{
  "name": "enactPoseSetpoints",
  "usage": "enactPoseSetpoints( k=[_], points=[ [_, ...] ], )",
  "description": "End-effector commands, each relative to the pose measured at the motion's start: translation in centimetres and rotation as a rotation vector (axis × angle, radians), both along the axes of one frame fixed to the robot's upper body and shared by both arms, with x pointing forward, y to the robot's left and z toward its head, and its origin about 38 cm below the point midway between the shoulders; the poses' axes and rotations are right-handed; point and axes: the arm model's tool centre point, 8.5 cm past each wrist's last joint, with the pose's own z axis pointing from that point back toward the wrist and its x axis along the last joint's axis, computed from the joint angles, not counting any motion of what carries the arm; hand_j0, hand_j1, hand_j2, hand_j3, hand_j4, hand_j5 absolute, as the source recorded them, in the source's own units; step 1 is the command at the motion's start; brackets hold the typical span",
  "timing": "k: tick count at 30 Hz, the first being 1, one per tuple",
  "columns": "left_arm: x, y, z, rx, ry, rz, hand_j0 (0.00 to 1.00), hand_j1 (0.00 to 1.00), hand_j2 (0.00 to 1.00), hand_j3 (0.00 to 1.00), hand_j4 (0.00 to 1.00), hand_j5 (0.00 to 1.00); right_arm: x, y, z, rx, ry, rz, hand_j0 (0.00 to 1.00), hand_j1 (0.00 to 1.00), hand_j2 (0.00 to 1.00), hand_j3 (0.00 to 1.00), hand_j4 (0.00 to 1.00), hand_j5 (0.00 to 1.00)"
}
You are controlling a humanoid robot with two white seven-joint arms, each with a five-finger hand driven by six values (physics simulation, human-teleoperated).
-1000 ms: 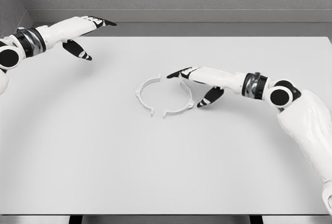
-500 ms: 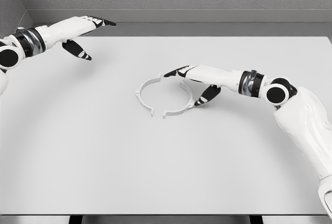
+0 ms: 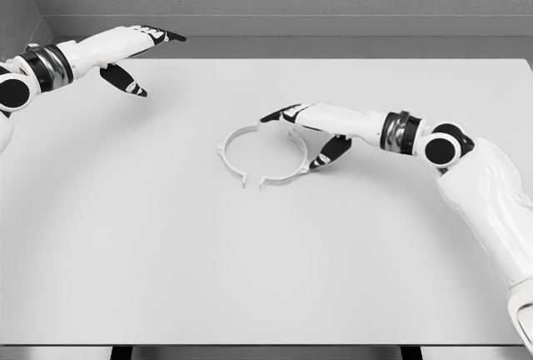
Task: Assemble PVC drainage pipe clamps
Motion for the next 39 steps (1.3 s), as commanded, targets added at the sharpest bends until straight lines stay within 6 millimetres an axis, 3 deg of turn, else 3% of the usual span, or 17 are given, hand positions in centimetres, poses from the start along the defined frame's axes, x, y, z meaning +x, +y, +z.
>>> enactPoseSetpoints(
  k=[1, 13, 26, 39],
  points=[
    [0.0, 0.1, 0.1, -0.008, -0.001, 0.004, 1.0, 1.0, 1.0, 1.0, 1.0, 1.0, 0.0, 0.1, 0.1, 0.009, 0.003, -0.001, 1.0, 1.0, 1.0, 1.0, 1.0, 1.0],
    [0.0, 0.2, 0.1, -0.008, 0.0, 0.006, 1.0, 1.0, 1.0, 1.0, 1.0, 1.0, 0.2, 0.3, 0.5, 0.014, -0.006, 0.0, 1.0, 1.0, 1.0, 1.0, 1.0, 1.0],
    [0.1, 0.3, 0.3, -0.013, -0.005, 0.01, 1.0, 1.0, 1.0, 1.0, 1.0, 1.0, 0.2, -0.8, -0.7, 0.002, 0.026, -0.028, 1.0, 1.0, 1.0, 1.0, 1.0, 1.0],
    [0.0, 0.9, 0.5, -0.007, -0.008, 0.019, 1.0, 1.0, 1.0, 1.0, 1.0, 1.0, 0.2, -0.3, -0.7, -0.001, 0.027, -0.017, 1.0, 1.0, 1.0, 1.0, 1.0, 1.0]
  ],
)
